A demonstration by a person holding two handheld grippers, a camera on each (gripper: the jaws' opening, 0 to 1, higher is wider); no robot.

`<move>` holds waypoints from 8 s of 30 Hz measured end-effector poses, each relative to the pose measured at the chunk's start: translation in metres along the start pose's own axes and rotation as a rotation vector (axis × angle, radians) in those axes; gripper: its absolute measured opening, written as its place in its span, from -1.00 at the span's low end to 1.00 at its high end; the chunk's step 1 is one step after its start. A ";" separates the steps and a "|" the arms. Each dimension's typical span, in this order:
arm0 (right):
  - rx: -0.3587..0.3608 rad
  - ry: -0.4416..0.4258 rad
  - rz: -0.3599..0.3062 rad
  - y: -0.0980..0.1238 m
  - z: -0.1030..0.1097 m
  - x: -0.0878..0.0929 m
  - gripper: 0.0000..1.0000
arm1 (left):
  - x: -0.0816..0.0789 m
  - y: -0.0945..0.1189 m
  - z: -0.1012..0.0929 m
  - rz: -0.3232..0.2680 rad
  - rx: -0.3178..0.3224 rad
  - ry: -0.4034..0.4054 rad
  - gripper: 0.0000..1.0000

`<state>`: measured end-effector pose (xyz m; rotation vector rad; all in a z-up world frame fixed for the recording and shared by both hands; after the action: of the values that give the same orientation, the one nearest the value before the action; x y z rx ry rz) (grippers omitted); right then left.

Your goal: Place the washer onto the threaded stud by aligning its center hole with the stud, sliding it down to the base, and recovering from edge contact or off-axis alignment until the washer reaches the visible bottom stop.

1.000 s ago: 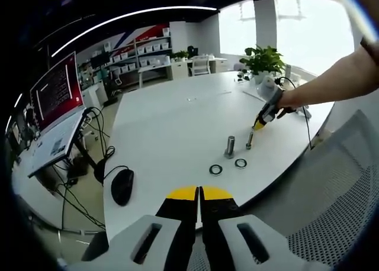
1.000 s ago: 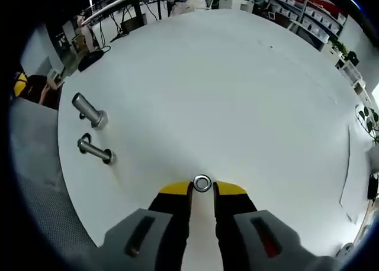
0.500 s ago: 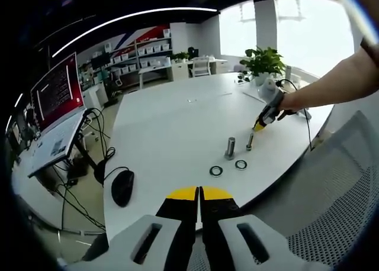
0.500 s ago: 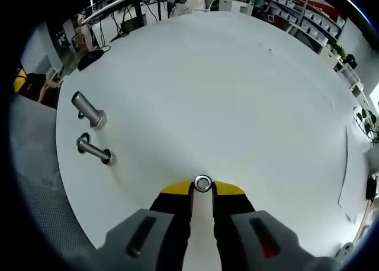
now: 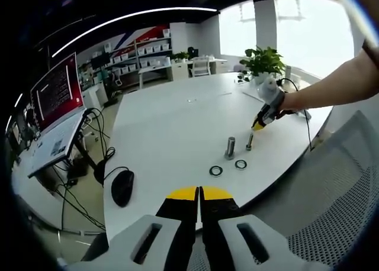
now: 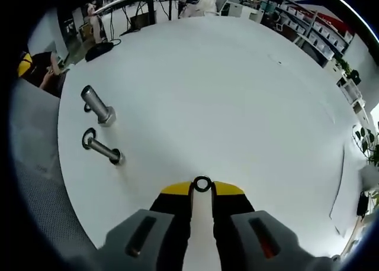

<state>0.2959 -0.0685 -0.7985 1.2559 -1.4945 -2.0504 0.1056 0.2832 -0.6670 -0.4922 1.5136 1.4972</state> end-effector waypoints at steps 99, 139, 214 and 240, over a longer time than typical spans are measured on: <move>-0.173 0.326 0.073 0.003 0.100 -0.044 -0.35 | -0.002 0.002 0.001 -0.023 -0.008 0.012 -1.00; -0.094 -0.097 -0.423 0.172 0.158 0.016 -0.29 | -0.001 0.003 0.000 -0.021 0.013 0.009 -1.00; 0.083 -0.361 -0.503 0.161 0.190 0.065 -0.36 | -0.010 0.004 -0.007 0.042 0.141 0.005 -1.00; 0.068 -0.382 -0.489 0.159 0.191 0.067 -0.40 | -0.048 -0.034 -0.032 0.081 0.349 -0.431 -0.97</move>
<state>0.0700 -0.0618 -0.6757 1.4254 -1.5325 -2.7021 0.1461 0.2320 -0.6525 0.0957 1.4147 1.2600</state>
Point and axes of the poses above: the point that each gripper's makers call its tool centre point, and the gripper's own axes: y roughly backward along the fingers, z roughly to its left, x roughly out of its underside, the point moved 6 cm from there along y, roughly backward along the fingers, and after that the axes turned 11 degrees about -x, right-handed, at the moved point
